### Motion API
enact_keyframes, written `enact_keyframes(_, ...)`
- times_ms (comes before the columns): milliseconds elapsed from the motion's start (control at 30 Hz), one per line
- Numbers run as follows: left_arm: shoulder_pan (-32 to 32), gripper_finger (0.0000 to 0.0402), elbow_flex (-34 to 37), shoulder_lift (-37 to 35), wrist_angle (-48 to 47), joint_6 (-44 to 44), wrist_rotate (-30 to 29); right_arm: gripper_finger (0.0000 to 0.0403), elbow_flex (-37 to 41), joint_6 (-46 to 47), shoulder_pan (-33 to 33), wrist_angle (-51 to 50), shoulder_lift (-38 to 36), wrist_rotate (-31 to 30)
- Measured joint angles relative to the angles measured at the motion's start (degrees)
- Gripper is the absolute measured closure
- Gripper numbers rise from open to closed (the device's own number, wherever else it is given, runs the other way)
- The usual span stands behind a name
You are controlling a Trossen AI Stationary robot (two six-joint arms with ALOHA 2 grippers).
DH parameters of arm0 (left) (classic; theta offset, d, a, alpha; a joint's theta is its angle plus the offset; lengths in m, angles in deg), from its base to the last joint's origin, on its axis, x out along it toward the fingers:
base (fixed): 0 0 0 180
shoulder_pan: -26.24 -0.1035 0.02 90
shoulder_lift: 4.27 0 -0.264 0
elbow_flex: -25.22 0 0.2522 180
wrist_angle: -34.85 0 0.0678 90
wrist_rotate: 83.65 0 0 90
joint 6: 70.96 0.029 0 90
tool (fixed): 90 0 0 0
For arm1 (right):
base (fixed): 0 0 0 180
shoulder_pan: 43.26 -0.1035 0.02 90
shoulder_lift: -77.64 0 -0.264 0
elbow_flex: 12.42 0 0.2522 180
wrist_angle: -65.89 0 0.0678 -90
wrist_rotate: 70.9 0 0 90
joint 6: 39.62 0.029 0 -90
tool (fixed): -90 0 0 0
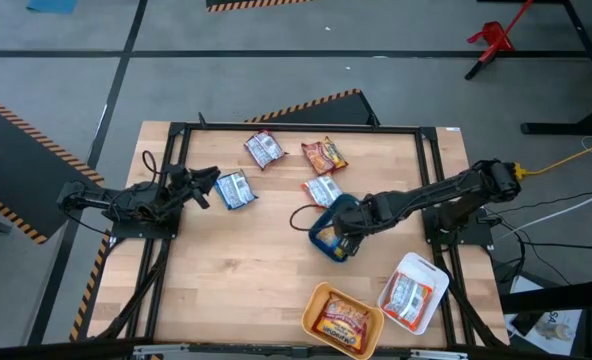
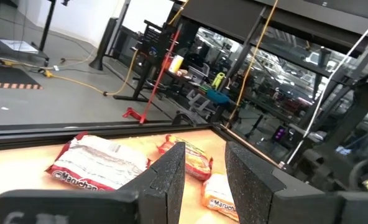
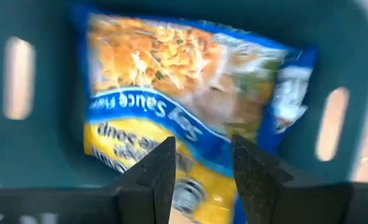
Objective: Sort Maruchan noodles
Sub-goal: Put the right blue noodle pack into the green bin, then put the blue noodle pack into the green bin
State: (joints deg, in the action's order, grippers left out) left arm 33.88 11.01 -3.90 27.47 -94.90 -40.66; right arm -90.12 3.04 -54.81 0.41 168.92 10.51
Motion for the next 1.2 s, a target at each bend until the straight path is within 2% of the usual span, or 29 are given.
enact_keyframes(167,0.0,0.0294,0.0,0.0,0.0,0.0,-0.3,0.0265,-7.3,-3.6,0.1,-4.0,-0.8,-3.9)
enact_keyframes(267,0.0,0.0294,0.0,0.0,0.0,0.0,-0.3,0.0265,-11.2,-6.3,0.1,-2.0,-0.9,-8.2)
enact_keyframes(400,0.0,0.0294,0.0,0.0,0.0,-0.1,-0.3,0.0265,-13.1,-16.6,1.2,14.1,-0.7,-9.9)
enact_keyframes(533,0.0,0.0294,0.0,0.0,0.0,-1.2,-0.4,0.0264,-13.1,-25.4,5.2,30.4,2.6,-8.0)
enact_keyframes(600,0.0,0.0294,0.0,0.0,0.0,-1.5,-0.4,0.0256,-13.1,-28.5,8.2,35.7,4.9,-4.9)
enact_keyframes(700,0.0,0.0294,0.0,0.0,0.1,-1.6,-0.3,0.0226,-13.1,-30.3,12.3,43.7,9.3,2.9)
enact_keyframes(800,0.0,0.0294,0.0,0.0,0.3,-1.6,-0.3,0.0176,-13.6,-30.9,15.2,51.0,14.4,10.0)
enact_keyframes(867,0.0,0.0294,0.0,0.0,0.6,-1.6,-0.3,0.0139,-15.6,-31.8,16.2,52.1,18.3,12.5)
enact_keyframes(1033,0.0,0.0294,0.0,0.0,0.5,-1.6,0.0,0.0064,-24.9,-38.1,16.5,51.0,28.4,13.0)
enact_keyframes(1200,0.0,0.0294,0.0,0.0,0.5,-1.6,0.0,0.0028,-35.9,-41.5,16.4,43.8,36.6,8.6)
